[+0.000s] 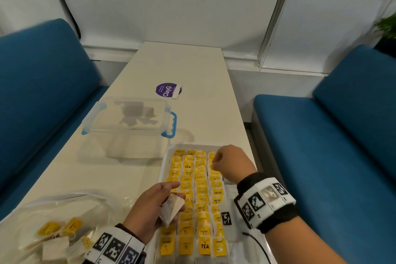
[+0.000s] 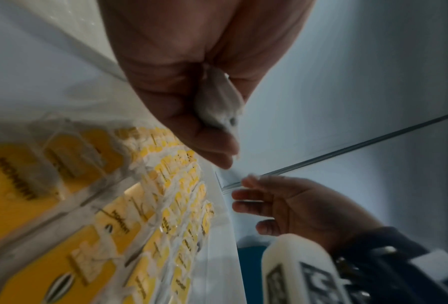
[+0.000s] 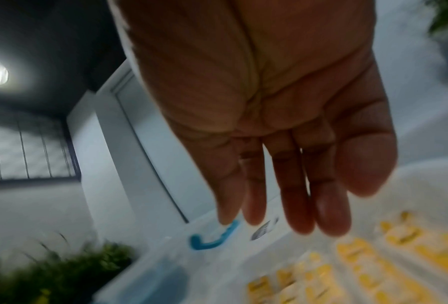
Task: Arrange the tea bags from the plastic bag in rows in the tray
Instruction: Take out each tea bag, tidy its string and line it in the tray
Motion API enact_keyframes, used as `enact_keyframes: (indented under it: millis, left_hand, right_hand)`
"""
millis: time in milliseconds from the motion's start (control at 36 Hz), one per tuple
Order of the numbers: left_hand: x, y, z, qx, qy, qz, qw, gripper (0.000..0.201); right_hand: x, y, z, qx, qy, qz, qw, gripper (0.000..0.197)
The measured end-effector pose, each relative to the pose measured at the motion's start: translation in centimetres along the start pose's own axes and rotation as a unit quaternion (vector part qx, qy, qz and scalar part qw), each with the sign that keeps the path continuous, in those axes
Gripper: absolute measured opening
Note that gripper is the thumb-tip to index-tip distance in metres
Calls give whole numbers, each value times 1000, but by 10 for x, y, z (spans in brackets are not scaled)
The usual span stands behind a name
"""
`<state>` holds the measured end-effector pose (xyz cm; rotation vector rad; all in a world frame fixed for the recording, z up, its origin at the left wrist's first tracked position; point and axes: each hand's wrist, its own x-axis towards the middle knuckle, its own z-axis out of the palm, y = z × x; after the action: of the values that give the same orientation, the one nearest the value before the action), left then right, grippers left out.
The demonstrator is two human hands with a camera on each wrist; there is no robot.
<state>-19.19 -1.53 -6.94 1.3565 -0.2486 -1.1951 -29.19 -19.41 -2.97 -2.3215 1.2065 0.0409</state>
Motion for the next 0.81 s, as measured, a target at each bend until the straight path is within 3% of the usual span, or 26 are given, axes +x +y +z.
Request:
enact_keyframes:
  millis: [111,167,222,361,500,694,805]
  left_hand:
    - [-5,5,11,16,6,35,999,28]
    - [-6,8,16,33,10,54,998,29]
    - [-7,9,19,47,8,65,997,29]
    - [-9,12,18,43,-10,62,997,26]
    - [-9,9,10,15,-6,61,998,15]
    - [-6,9,7,-57,9,85,995,14]
    - [-5,13,8,-84,12,93,992,14]
  right_hand:
    - [-39,-24,-1,142,-164,-62,974,25]
    - [-49,-29,7,181,-200,-76,960,21]
    - [-54,-33,15,207,-192,-83,956,17]
    - [-55,-30,24,244,-100,-134,955,28]
    - [-56,-20,23,358,2,-140,923,25]
    - [-57,-14,26,412,12,-149,899,24]
    - [-57,-14,24,440,-28,-154,884,21]
